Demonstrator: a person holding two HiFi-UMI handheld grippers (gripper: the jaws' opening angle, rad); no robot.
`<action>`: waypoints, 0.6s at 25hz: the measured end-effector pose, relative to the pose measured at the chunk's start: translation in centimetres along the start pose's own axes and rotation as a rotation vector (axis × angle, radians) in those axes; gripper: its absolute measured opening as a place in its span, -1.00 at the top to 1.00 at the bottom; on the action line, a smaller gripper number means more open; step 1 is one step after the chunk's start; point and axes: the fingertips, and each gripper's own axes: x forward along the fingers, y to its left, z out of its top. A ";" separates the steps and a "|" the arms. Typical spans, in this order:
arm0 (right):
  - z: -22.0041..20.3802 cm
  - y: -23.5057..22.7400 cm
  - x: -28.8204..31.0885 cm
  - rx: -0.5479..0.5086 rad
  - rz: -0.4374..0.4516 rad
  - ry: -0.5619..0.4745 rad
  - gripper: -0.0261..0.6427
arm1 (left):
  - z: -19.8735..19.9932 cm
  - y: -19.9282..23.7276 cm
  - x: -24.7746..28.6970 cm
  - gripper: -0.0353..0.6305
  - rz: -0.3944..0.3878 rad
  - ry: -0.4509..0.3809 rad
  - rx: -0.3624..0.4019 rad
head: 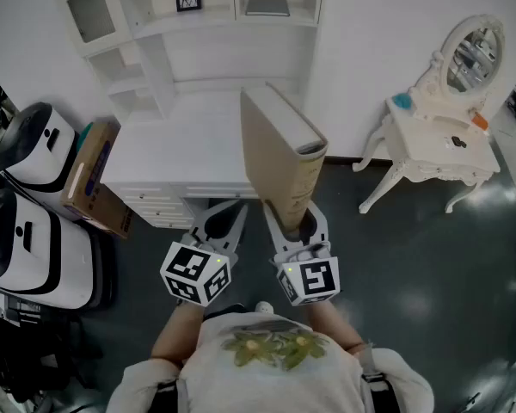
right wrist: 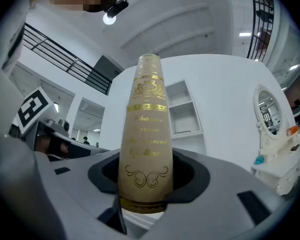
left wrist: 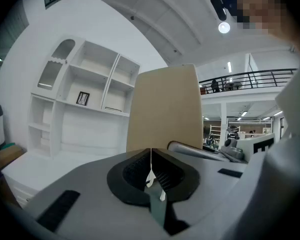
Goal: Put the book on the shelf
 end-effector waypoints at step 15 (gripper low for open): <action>-0.8 0.2 1.0 0.033 0.022 0.002 0.23 | -0.4 0.7 -0.2 0.80 0.036 -0.024 -0.024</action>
